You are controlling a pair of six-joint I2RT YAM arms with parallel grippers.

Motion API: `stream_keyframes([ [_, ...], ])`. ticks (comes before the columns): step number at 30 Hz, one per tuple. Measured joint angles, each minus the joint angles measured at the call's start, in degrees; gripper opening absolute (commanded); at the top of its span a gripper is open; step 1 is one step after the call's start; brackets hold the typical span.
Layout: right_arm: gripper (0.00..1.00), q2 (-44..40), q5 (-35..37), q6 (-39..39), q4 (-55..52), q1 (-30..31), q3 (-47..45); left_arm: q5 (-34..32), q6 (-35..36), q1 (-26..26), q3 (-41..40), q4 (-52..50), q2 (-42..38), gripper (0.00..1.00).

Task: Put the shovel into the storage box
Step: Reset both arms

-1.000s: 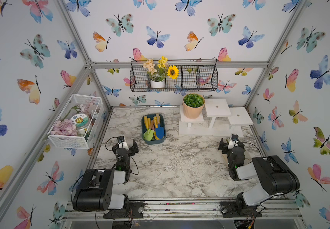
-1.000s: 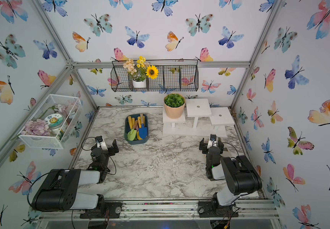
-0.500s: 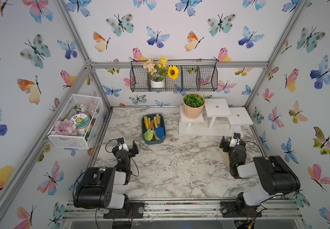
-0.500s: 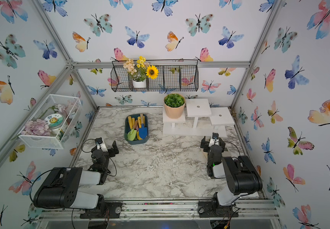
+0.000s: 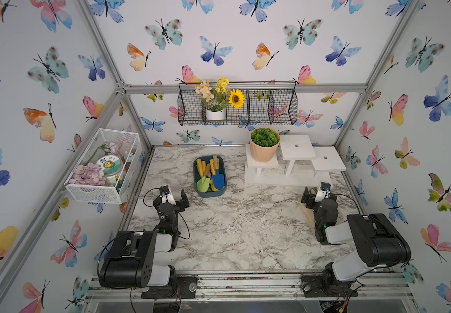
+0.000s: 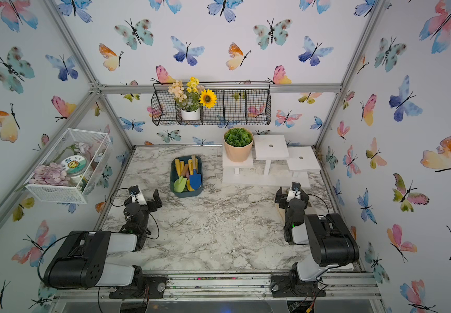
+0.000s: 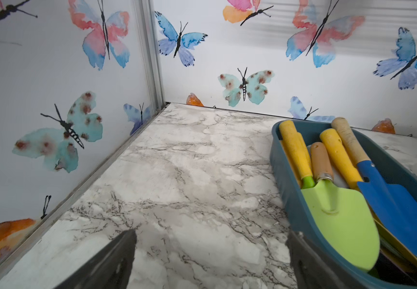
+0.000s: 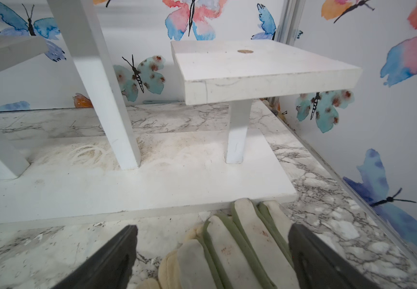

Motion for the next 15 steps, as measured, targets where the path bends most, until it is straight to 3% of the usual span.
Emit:
stream_keyframes([
  [15,0.99,0.0,-0.24,0.02,-1.55,-0.02,0.0,0.07,0.31,0.02,0.07,-1.55,0.0,0.99],
])
